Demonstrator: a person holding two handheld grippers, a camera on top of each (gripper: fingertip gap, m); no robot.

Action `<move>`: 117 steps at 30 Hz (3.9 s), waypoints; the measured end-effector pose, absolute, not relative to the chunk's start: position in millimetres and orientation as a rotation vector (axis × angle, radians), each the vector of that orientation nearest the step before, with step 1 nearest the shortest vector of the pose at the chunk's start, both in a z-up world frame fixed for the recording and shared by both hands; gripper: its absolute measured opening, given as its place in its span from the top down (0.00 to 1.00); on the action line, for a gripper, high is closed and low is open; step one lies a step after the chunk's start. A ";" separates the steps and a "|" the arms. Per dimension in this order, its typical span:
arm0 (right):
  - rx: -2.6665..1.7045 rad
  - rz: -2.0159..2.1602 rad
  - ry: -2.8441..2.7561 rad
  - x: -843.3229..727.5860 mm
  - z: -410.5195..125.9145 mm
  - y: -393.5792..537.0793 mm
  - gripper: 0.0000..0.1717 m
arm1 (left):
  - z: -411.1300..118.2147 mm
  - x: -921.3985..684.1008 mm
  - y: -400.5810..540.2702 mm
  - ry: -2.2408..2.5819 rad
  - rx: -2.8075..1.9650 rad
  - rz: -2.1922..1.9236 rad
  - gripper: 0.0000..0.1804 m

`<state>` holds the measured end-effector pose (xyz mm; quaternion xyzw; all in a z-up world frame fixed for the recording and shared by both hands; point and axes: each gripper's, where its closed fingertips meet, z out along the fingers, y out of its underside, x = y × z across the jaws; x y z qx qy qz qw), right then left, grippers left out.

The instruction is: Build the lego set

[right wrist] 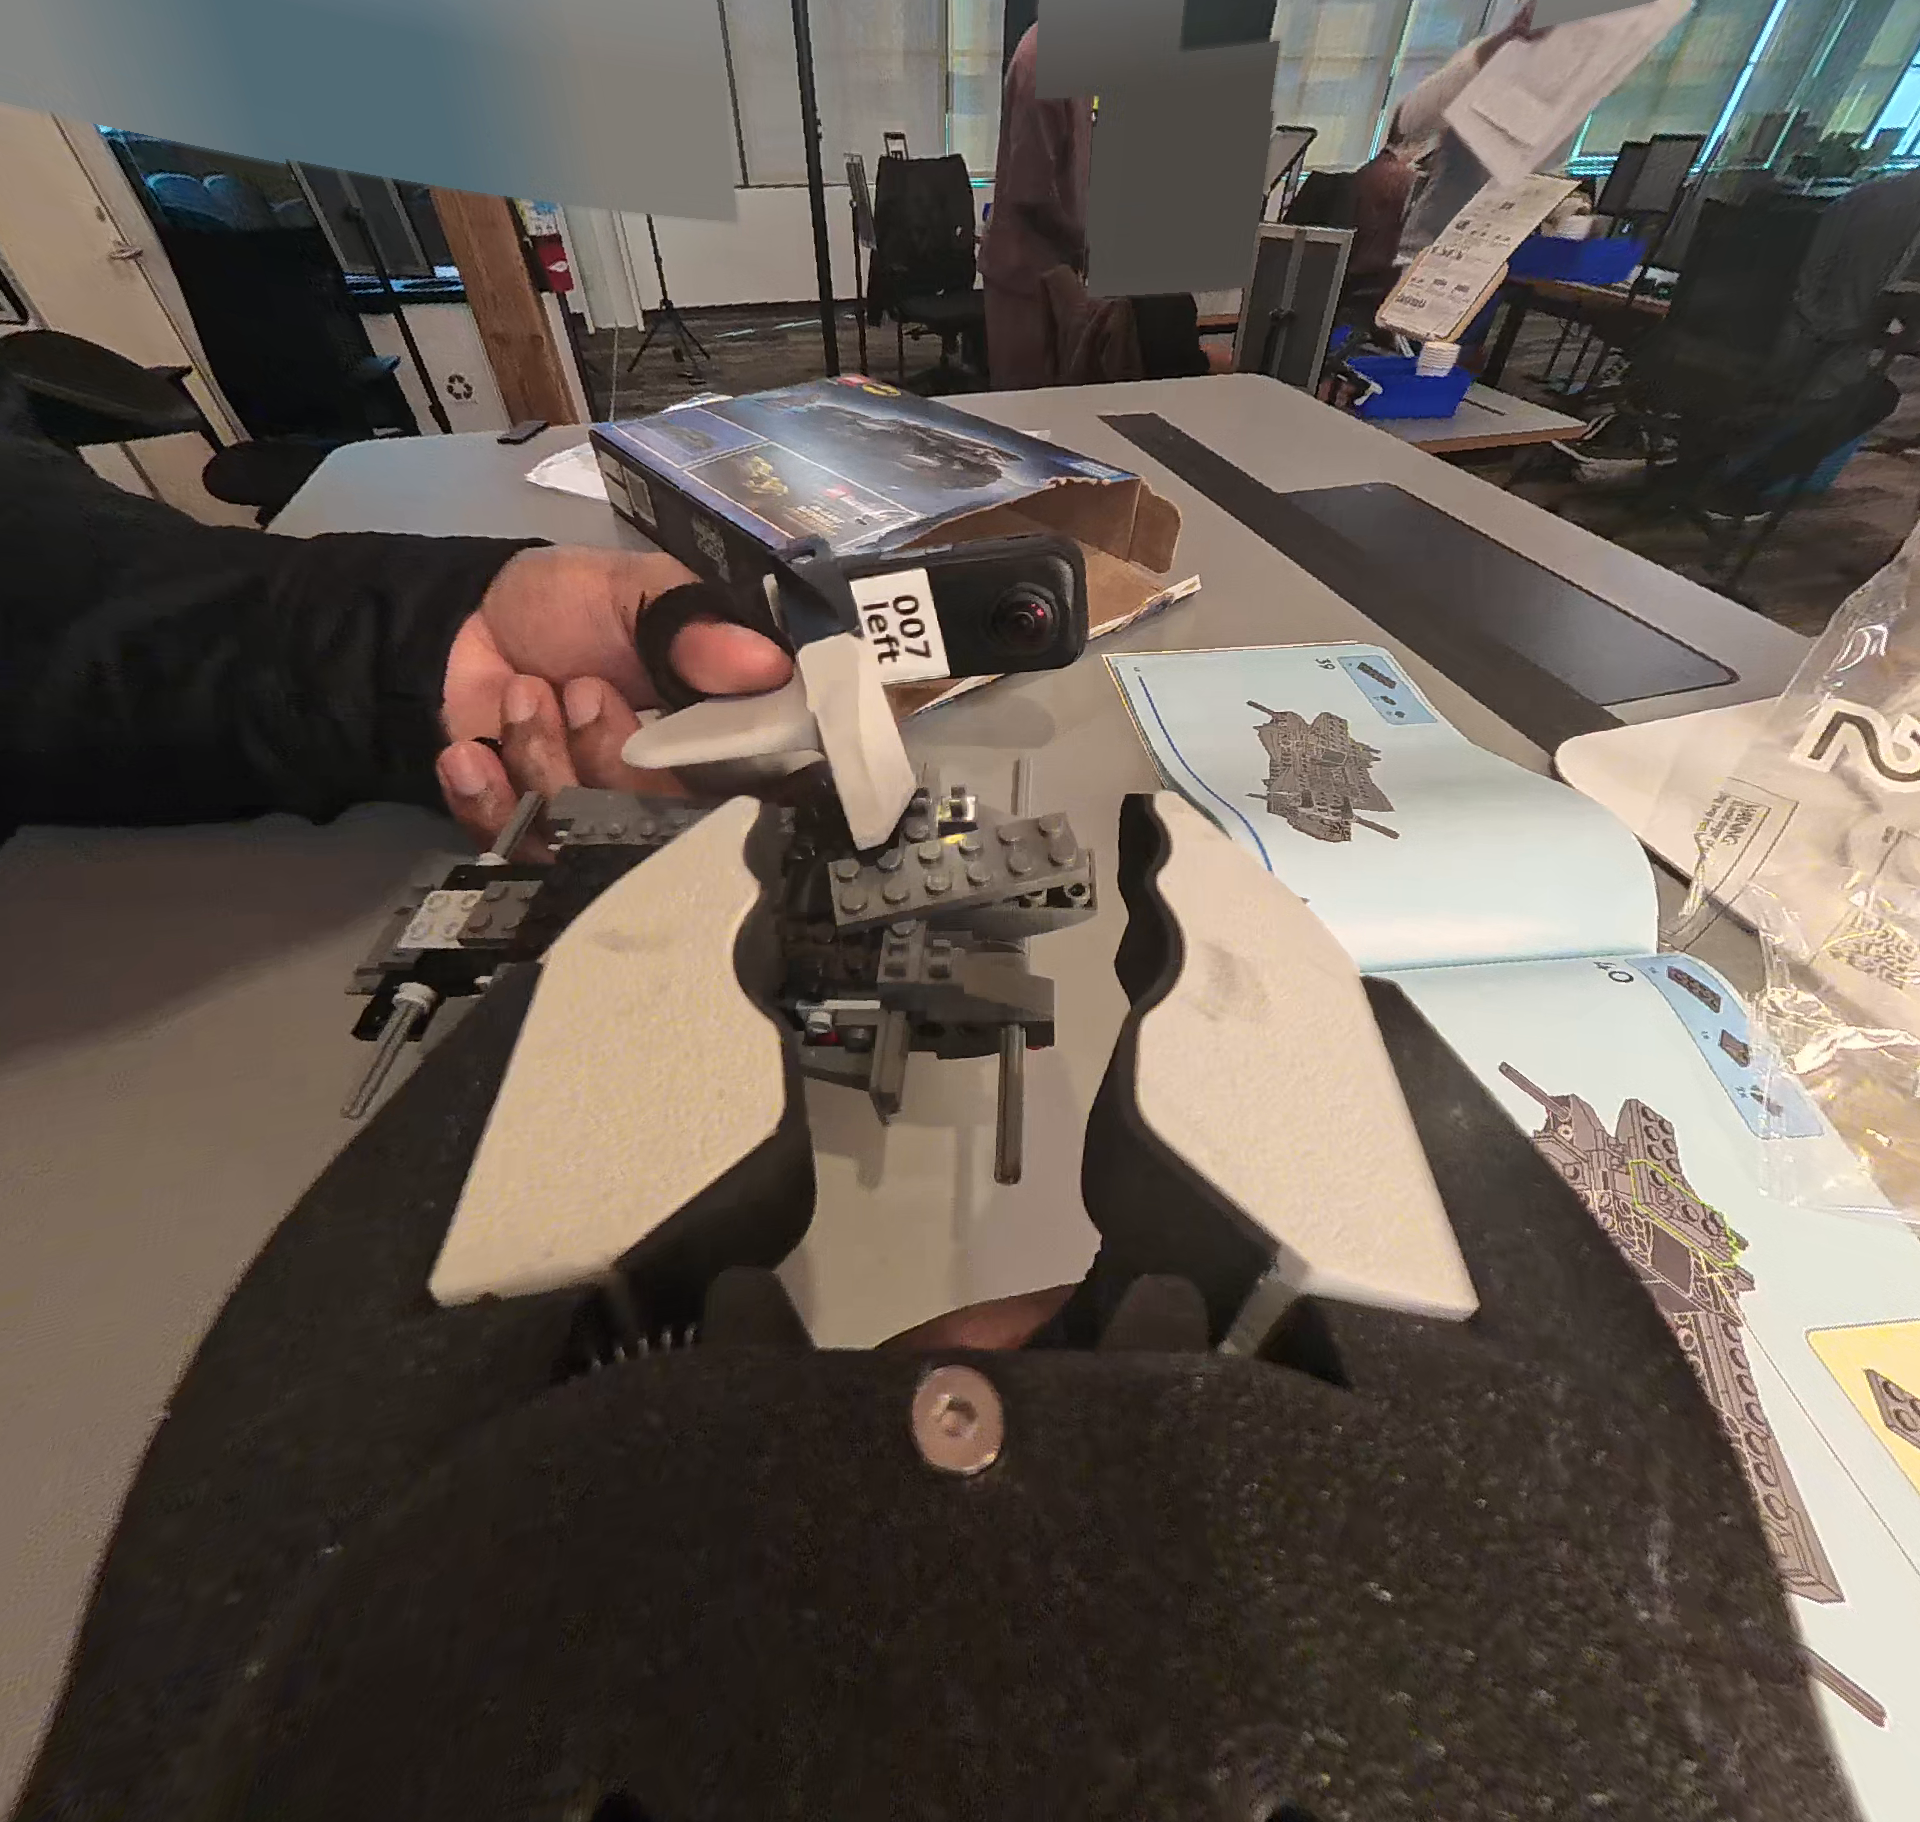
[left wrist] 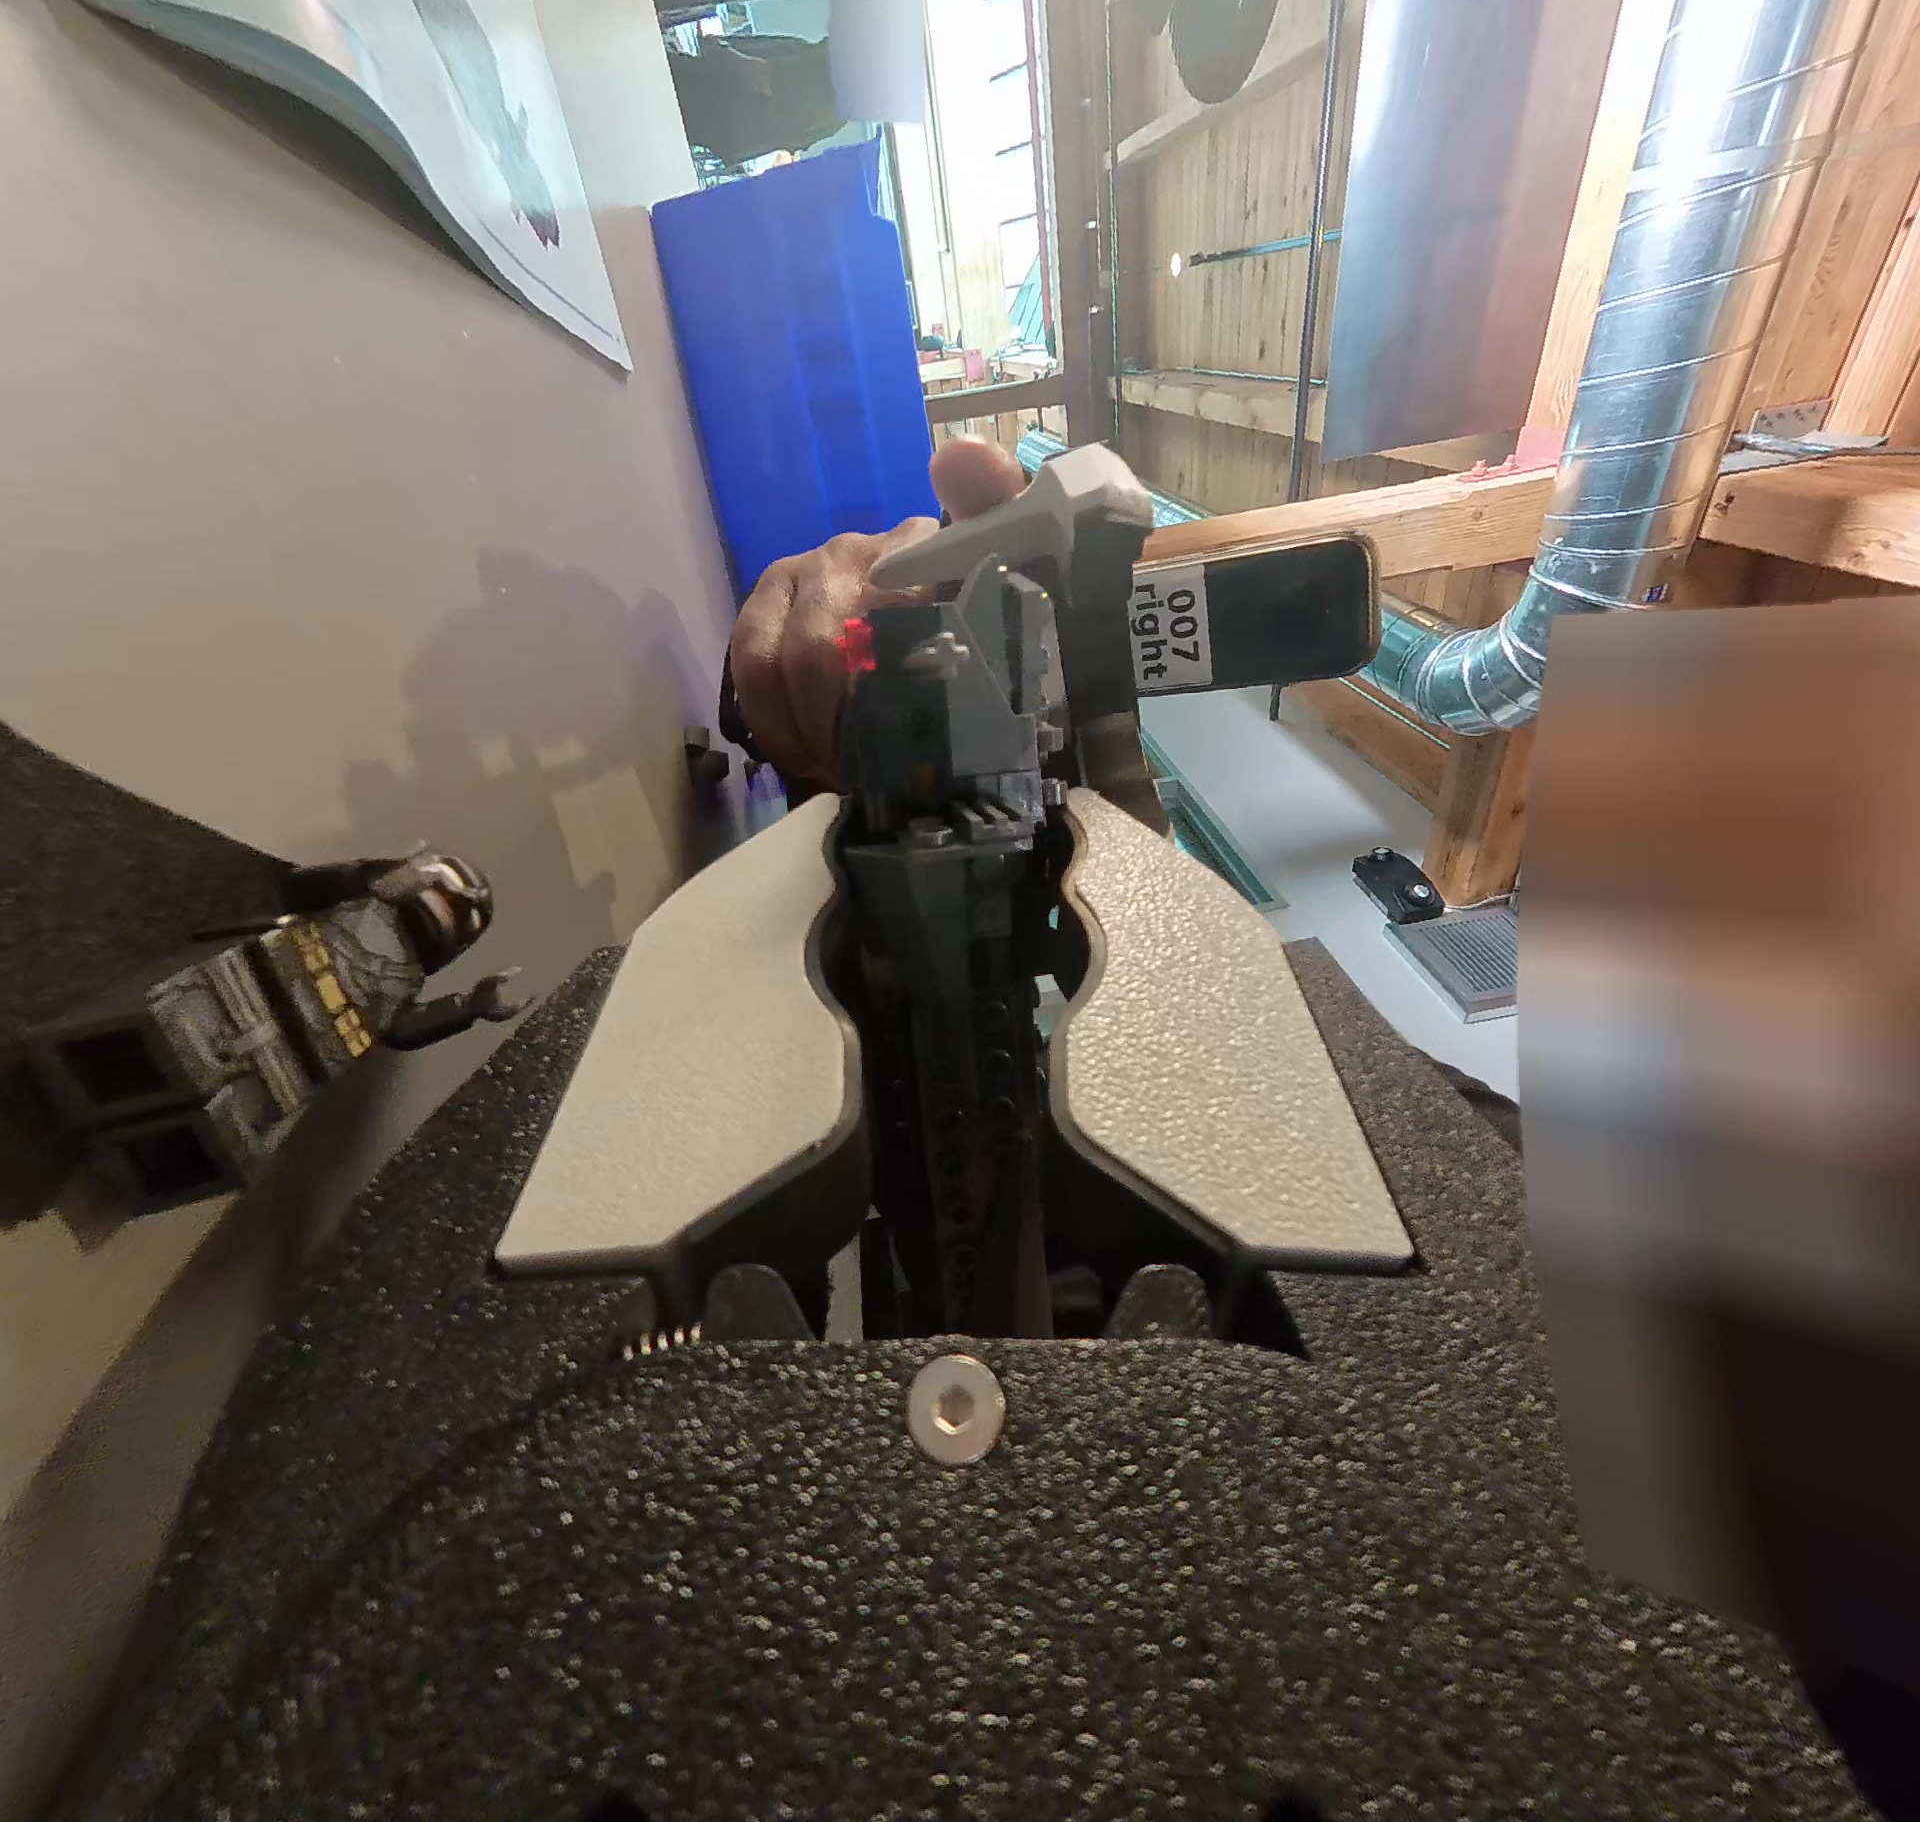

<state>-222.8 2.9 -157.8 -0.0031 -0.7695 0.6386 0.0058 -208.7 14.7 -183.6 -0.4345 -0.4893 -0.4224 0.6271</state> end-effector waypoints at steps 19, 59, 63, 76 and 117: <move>-0.171 1.811 -2.479 -234.1 -171.7 -6.6 0.71 | -183.7 -215.8 9.2 -1.141 -0.955 -0.930 0.81; -0.404 1.517 -2.475 -245.0 -172.0 -8.9 0.58 | -179.1 -238.0 -14.0 -1.213 -0.755 -0.815 0.80; -0.444 1.457 -2.471 -245.1 -178.3 -13.4 0.60 | -180.6 -238.6 -13.0 -1.220 -0.758 -0.804 0.81; -0.280 1.556 -2.485 -238.8 -174.0 -7.9 0.70 | -181.1 -225.8 -1.9 -1.192 -0.869 -0.876 0.81; 0.019 1.503 -2.527 -221.6 -186.4 -2.6 0.71 | -189.0 -216.2 10.6 -1.199 -0.912 -0.993 0.77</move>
